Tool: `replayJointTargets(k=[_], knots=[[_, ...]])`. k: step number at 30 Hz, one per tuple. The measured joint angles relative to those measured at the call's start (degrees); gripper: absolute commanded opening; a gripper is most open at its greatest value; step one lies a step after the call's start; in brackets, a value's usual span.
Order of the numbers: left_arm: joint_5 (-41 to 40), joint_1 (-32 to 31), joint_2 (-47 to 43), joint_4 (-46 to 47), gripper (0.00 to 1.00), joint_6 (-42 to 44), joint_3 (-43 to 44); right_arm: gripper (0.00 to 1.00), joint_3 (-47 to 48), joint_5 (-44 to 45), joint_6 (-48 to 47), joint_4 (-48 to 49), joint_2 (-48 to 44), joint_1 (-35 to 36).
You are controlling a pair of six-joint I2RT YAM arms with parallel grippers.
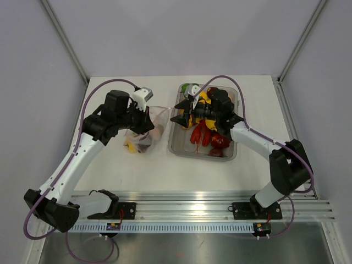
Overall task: Place the food in the zip-top bag and seal the zipper
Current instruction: Zip the zipper food storage bag at the center of the board.
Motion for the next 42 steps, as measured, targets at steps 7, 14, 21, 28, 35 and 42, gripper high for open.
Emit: replayJointTargets(k=[7,14,21,28,35,42], knots=[[0.2,0.0,-0.3,-1.0,0.00,0.7,0.0,0.59,3.1,-4.2,0.1,0.6,3.3,0.0],[0.4,0.4,-0.3,-1.5,0.00,0.9,0.1,0.30,4.8,-6.4,2.0,2.5,4.2,0.0],[0.6,0.5,-0.3,-1.5,0.00,0.9,0.3,0.19,5.6,-8.0,3.4,3.4,5.5,0.0],[0.9,0.7,-0.3,-1.5,0.17,0.9,0.3,0.00,5.6,-8.9,4.7,4.1,5.7,0.0],[-1.9,2.2,3.8,-4.9,0.83,1.5,8.0,0.00,5.6,-10.0,6.9,5.4,5.7,0.0],[-1.9,2.6,4.6,-2.0,0.81,2.9,18.8,0.00,5.6,-11.5,8.7,6.2,5.7,0.0]])
